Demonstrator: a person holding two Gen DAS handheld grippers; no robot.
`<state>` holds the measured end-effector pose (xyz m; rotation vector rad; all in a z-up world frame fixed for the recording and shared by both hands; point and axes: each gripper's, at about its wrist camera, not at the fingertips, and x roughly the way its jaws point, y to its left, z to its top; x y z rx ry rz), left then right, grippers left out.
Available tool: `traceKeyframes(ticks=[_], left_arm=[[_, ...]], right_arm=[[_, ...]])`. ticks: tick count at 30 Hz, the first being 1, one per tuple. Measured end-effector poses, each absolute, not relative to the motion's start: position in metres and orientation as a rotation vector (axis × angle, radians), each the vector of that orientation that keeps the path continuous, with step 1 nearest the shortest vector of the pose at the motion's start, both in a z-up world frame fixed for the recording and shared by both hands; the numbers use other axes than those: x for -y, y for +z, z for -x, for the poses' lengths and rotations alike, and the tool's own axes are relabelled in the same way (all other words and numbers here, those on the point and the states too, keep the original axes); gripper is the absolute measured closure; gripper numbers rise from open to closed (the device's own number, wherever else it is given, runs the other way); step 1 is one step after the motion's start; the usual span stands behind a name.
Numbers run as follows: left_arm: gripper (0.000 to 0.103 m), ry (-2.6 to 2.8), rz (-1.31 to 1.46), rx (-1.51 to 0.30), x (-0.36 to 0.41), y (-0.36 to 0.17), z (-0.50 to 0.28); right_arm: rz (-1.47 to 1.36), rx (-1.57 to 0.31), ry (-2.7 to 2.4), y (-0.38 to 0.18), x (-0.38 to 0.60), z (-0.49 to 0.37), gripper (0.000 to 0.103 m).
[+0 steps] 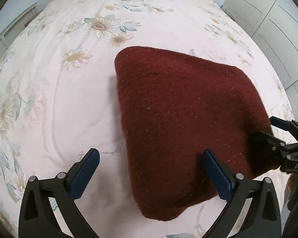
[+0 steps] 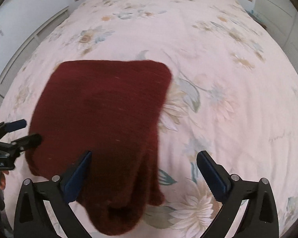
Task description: Fold small clothes
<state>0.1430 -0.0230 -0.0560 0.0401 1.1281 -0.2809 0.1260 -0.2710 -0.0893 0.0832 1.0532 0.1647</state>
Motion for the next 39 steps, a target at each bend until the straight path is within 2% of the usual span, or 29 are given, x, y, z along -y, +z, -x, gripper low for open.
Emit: traceKeyframes(ticks=[9,15,31,39], left_arm=[[0.000,-0.269,-0.102,-1.100,0.027,-0.090,-0.133],[0.001,-0.266,-0.081,-1.058,0.018,-0.094,-0.121],[0.001,-0.173,-0.062,-0.911,0.016,0.018,-0.048],[0.001,-0.084,-0.080,-0.905,-0.009,0.018,-0.012]], right_arm=[[-0.102,-1.043,0.117,-0.127,0.296,-0.115,0.001],[-0.110,-1.016,0.106,-0.116,0.291,-0.112,0.001],[-0.066,-0.822,0.037,-0.008,0.295,-0.003,0.000],[-0.064,-0.826,0.016,-0.003,0.301,0.039,0.000]])
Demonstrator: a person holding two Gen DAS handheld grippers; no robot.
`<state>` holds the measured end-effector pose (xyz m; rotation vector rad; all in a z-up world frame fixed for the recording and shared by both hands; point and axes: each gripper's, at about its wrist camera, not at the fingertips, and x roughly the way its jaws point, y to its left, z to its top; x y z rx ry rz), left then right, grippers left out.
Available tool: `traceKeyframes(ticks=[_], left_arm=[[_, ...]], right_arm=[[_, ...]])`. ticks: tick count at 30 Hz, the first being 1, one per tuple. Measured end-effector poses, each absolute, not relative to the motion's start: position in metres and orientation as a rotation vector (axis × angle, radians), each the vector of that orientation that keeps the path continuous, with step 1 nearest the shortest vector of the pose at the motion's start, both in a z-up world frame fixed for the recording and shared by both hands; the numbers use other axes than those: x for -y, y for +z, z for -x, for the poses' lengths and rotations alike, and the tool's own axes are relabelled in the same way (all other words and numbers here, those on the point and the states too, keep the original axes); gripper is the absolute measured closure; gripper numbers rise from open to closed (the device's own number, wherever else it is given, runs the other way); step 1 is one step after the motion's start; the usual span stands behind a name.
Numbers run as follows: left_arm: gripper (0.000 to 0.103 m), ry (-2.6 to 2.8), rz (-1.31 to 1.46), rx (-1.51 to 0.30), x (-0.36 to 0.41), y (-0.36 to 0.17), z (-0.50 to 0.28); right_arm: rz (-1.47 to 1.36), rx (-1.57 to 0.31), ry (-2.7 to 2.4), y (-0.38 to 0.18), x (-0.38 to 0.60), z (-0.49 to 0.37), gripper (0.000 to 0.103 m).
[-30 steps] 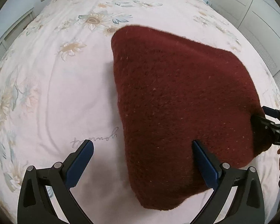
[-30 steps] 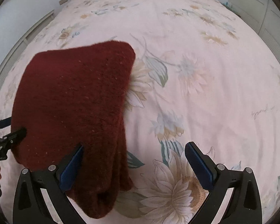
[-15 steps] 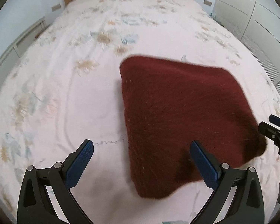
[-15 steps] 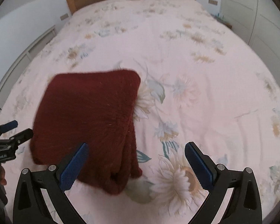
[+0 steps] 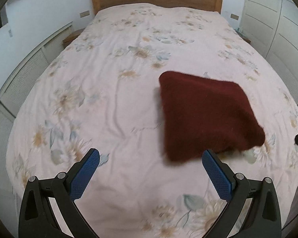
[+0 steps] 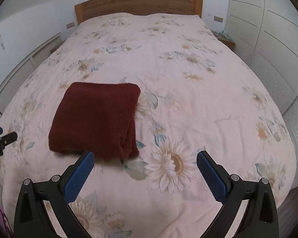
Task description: Fold small clothes
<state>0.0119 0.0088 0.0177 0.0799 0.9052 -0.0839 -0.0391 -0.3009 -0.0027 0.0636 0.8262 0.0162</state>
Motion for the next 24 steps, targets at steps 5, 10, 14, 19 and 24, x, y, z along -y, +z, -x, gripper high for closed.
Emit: traceKeyframes(ticks=[5,10,14,19,24], left_arm=[[0.001,-0.065,-0.080,-0.921,-0.016,0.009,-0.001],[0.001,-0.063,-0.079,-0.929,-0.013,0.005,0.003],[0.001,-0.063,-0.084,-0.929,-0.012,0.004,0.005],[0.001,-0.062,-0.090,-0.926,-0.011,0.004,0.006],[0.001,-0.061,-0.100,-0.924,-0.008,0.005,0.008]], right_arm=[[-0.056,-0.818,0.007,0.002,0.301,0.051,0.000],[-0.052,-0.813,0.005,0.005,0.302,0.056,0.000],[-0.054,-0.812,0.003,0.006,0.303,0.059,0.000],[-0.050,-0.810,0.004,0.007,0.303,0.059,0.000],[-0.052,-0.809,0.006,0.008,0.303,0.061,0.000]])
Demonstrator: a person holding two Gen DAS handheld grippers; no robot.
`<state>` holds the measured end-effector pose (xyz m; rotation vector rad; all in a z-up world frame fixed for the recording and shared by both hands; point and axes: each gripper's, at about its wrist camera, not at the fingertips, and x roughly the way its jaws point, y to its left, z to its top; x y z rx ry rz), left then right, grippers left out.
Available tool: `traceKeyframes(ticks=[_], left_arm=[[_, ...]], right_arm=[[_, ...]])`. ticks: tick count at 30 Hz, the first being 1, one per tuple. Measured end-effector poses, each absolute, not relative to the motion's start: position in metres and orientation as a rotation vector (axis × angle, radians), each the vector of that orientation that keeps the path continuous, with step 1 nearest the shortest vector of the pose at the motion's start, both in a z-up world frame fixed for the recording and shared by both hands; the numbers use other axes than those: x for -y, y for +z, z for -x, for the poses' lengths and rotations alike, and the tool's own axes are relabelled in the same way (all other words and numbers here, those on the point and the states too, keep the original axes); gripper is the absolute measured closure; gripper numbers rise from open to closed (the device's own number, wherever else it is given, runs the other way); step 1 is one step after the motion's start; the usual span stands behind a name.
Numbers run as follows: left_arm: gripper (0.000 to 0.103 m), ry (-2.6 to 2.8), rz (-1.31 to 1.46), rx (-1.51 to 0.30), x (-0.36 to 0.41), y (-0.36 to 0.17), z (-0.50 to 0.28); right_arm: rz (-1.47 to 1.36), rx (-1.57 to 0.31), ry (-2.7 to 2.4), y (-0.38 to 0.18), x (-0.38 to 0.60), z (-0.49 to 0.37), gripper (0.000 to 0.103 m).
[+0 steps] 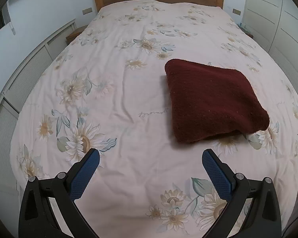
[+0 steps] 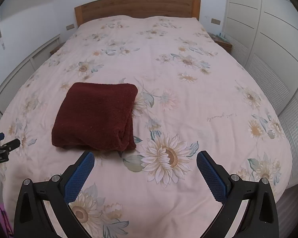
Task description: Fold small clothes
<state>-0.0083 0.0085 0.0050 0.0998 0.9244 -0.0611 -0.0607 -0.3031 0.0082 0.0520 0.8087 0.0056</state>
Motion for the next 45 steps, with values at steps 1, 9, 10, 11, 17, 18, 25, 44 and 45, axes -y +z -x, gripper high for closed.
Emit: traceKeyframes(ticks=[1,9,10,11,17,18,25,44,45], left_arm=[[0.001,-0.062,-0.102,-0.925,-0.0087,0.0050,0.0082],[0.001,-0.076,-0.100,-0.934,-0.0097,0.0041,0.0093],[0.001,-0.076,-0.100,-0.936,-0.0094,0.0041,0.0097],[0.001,-0.074,-0.100,-0.937,-0.0088,0.0040,0.0103],[0.001,-0.082,-0.091,-0.942,-0.0101,0.0070,0.0139],[0.001,-0.080,-0.093,-0.940,-0.0103,0.0081,0.0146],[0.001,-0.073,-0.093,-0.939,-0.0101,0.0096,0.0165],[0.001,-0.079,-0.110,-0.964,-0.0101,0.0051,0.0144],[0.001,-0.079,-0.110,-0.964,-0.0099,0.0052,0.0142]], right_arm=[[-0.052,-0.808,0.006,0.0081,0.3031,0.0606,0.000],[-0.050,-0.813,0.004,0.0083,0.3037,0.0622,0.000],[-0.050,-0.814,0.004,0.0083,0.3038,0.0621,0.000],[-0.048,-0.816,0.004,0.0083,0.3036,0.0625,0.000],[-0.041,-0.823,0.001,0.0070,0.3040,0.0623,0.000],[-0.041,-0.826,0.001,0.0060,0.3044,0.0617,0.000],[-0.042,-0.835,0.001,0.0039,0.3069,0.0617,0.000],[-0.029,-0.854,0.000,-0.0014,0.3073,0.0590,0.000],[-0.028,-0.856,0.000,-0.0016,0.3070,0.0584,0.000]])
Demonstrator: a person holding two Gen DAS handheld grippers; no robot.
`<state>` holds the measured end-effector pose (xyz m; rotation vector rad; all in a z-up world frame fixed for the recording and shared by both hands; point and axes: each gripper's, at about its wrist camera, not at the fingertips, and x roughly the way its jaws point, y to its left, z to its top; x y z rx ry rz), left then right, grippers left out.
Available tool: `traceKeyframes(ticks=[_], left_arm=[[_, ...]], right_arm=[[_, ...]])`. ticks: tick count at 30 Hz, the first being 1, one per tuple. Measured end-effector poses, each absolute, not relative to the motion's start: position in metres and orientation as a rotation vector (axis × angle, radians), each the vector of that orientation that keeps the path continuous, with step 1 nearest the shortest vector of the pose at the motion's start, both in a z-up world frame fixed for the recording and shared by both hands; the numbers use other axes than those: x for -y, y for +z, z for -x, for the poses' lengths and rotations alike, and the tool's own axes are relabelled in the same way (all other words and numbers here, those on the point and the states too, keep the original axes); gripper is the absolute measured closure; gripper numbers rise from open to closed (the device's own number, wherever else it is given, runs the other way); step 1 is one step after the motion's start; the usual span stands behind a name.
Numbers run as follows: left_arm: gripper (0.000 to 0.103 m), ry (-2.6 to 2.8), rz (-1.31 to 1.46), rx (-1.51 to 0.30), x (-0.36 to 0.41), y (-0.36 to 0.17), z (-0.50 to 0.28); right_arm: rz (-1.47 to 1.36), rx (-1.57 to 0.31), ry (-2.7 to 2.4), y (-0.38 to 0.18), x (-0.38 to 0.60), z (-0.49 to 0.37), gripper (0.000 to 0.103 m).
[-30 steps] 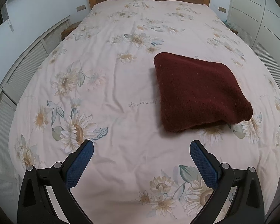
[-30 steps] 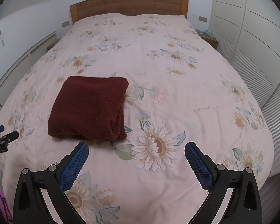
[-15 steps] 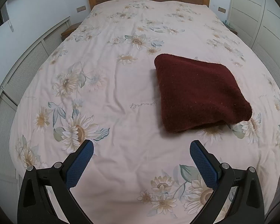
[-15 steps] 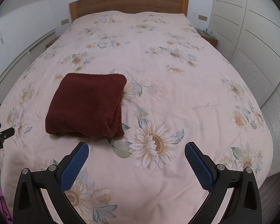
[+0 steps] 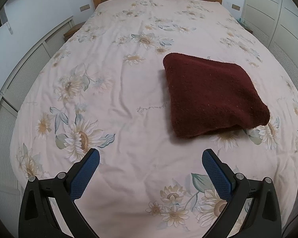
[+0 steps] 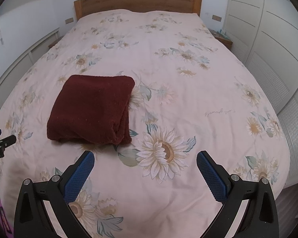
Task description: Fold small clothes
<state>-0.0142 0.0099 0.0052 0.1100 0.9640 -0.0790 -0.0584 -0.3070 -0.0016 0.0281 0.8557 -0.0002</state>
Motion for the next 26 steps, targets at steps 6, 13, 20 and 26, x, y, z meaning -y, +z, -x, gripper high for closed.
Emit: traceKeyframes(ticks=[6,13,20,26], left_arm=[[0.001,-0.084,-0.110,-0.969,-0.0094,0.0038,0.0136],[0.001,-0.085,-0.111,-0.971,-0.0071,0.0022,0.0141],[0.001,-0.084,-0.122,-0.967,-0.0072,0.0012,0.0144],[0.001,-0.090,-0.132,-0.965,-0.0054,0.0024,0.0150]], right_arm=[[-0.019,-0.866,0.013,-0.0042,0.3053,0.0559,0.000],[-0.014,-0.873,0.021,-0.0055,0.3036,0.0545,0.000],[-0.015,-0.877,0.025,-0.0064,0.3032,0.0543,0.000],[-0.013,-0.879,0.028,-0.0077,0.3029,0.0537,0.000]])
